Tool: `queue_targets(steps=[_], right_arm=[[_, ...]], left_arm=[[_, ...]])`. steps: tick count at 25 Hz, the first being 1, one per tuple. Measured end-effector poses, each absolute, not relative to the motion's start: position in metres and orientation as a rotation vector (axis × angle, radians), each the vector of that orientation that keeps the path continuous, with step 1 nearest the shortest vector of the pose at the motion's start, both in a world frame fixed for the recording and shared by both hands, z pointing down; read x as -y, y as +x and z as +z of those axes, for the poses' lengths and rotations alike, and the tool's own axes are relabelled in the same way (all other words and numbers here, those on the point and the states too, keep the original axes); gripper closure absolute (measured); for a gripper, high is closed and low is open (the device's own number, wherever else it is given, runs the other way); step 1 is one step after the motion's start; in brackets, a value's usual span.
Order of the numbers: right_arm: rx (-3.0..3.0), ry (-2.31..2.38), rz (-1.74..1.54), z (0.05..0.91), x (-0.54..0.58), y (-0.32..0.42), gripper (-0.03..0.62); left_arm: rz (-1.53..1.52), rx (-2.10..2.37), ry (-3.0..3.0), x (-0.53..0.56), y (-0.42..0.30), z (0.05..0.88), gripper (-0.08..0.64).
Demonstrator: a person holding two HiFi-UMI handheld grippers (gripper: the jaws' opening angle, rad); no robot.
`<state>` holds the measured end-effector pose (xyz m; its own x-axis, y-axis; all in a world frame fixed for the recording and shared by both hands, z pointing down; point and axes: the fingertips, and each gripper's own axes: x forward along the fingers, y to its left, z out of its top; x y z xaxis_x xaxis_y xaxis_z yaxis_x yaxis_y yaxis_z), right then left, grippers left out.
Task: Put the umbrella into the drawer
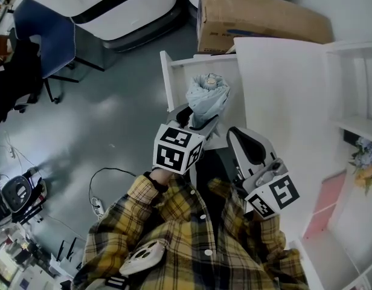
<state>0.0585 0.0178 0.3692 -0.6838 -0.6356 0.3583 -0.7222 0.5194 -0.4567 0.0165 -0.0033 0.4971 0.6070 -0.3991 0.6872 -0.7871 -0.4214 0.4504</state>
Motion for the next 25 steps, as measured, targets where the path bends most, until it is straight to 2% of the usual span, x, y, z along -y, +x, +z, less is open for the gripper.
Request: queue_targets(steps=[25], right_arm=[[2.506,1.246,1.004,0.398,-0.026,0.070,0.577]], left_arm=[[0.751,0.844,1.949,0.019,0.055,0.574,0.265]])
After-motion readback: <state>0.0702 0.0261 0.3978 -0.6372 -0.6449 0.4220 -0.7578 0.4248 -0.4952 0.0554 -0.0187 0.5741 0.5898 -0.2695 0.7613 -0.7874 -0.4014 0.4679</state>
